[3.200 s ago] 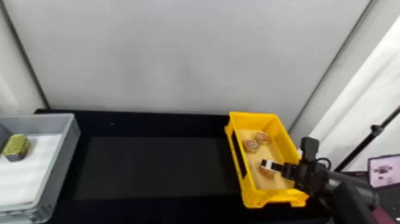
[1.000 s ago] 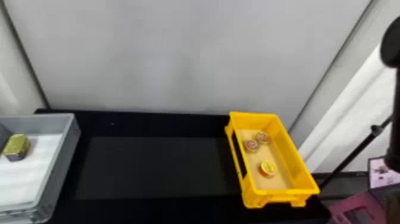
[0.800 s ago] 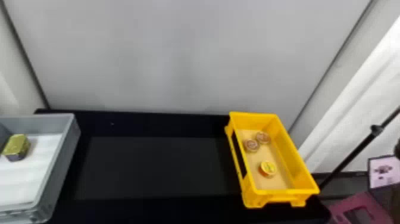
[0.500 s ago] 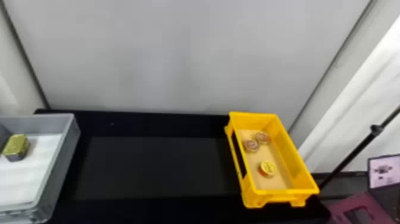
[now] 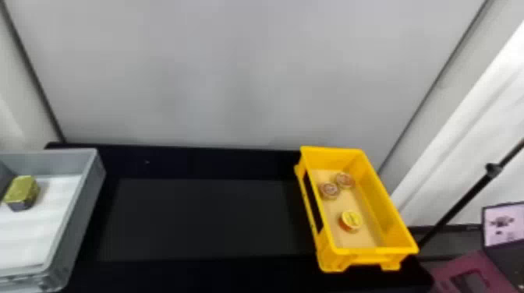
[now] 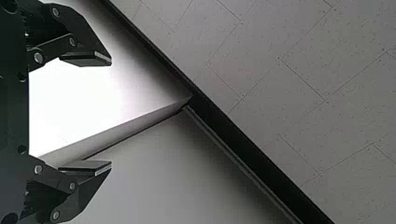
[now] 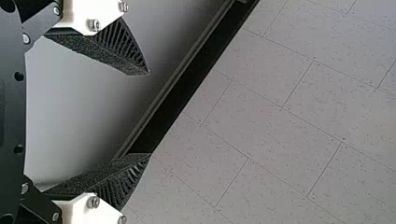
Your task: Pick up the round yellow can and place it in the yellow rectangular box
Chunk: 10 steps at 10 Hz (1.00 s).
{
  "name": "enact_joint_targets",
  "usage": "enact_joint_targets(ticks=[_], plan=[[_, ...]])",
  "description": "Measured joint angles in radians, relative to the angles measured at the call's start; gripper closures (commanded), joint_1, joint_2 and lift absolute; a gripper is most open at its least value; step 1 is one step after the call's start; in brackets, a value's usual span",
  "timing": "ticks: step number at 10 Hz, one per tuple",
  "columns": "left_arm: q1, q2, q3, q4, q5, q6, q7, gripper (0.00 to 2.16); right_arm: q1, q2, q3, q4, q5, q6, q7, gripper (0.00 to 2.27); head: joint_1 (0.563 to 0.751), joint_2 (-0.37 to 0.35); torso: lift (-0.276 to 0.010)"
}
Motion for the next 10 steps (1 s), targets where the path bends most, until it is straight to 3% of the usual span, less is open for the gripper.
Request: enact_joint_targets(ticks=[10], plan=[[-0.006, 0.007, -0.013, 0.003, -0.002, 0.001, 0.0, 0.45, -0.002, -0.005, 0.016, 0.006, -0.009, 0.012, -0.005, 0.22, 0.746, -0.213, 0.0]])
